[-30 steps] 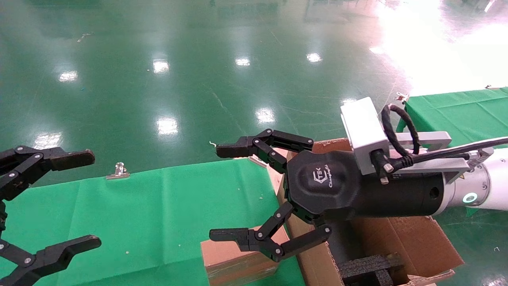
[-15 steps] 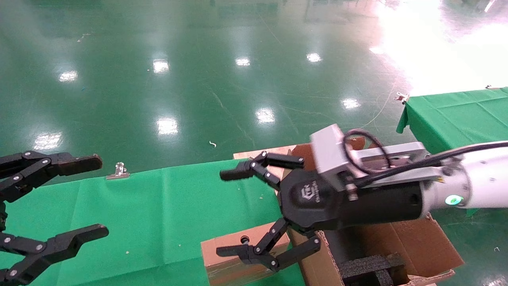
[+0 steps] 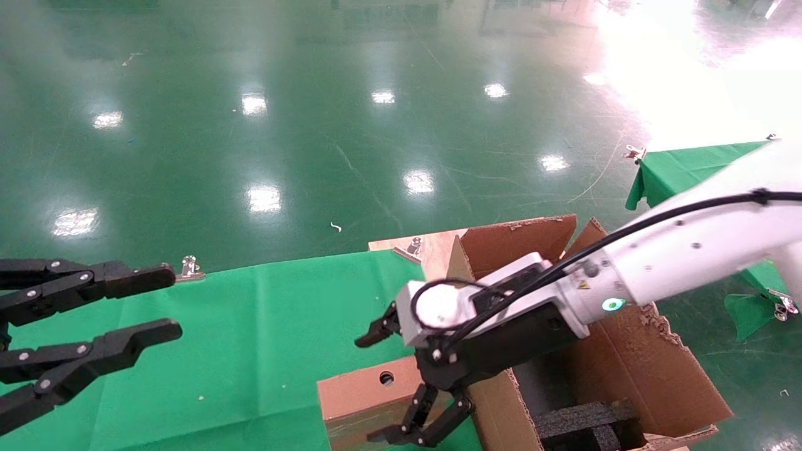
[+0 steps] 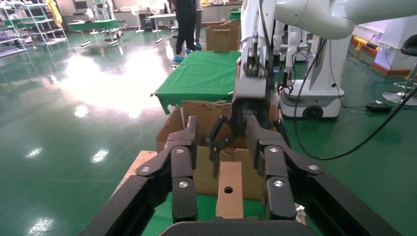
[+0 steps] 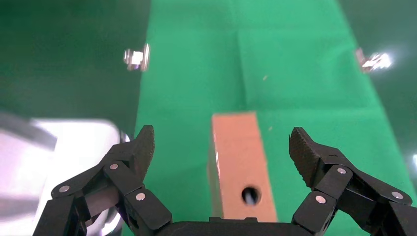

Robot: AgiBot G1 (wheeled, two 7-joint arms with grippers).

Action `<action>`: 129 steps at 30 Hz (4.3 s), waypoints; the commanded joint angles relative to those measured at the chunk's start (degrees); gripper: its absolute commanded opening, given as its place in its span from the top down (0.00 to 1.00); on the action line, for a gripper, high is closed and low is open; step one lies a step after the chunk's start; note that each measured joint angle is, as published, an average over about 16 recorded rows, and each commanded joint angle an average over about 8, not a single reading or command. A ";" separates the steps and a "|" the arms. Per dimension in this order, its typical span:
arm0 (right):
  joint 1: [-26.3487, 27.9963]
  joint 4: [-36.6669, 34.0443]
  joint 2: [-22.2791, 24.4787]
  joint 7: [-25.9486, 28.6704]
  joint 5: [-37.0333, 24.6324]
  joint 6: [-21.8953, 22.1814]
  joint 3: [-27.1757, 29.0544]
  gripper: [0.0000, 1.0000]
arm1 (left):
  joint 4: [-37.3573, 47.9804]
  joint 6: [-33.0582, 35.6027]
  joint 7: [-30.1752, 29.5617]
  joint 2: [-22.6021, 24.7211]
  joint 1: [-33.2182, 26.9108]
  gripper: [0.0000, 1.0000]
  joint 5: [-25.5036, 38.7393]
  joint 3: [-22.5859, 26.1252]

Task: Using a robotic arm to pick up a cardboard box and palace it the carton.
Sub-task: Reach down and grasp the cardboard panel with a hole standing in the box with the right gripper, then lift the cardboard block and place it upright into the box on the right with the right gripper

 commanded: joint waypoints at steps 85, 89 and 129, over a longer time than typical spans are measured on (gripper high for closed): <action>28.24 -20.47 -11.71 -14.08 -4.42 -0.33 -25.45 1.00 | 0.03 -0.02 0.02 -0.01 0.01 0.00 -0.03 0.02; 34.27 -23.39 -11.02 -15.82 -1.85 -0.49 -27.16 1.00 | 0.03 -0.02 0.02 -0.01 0.01 0.00 -0.03 0.02; 56.33 -33.75 9.89 -14.82 9.09 0.39 -64.12 1.00 | 0.03 -0.03 0.03 -0.02 0.00 0.00 -0.04 0.04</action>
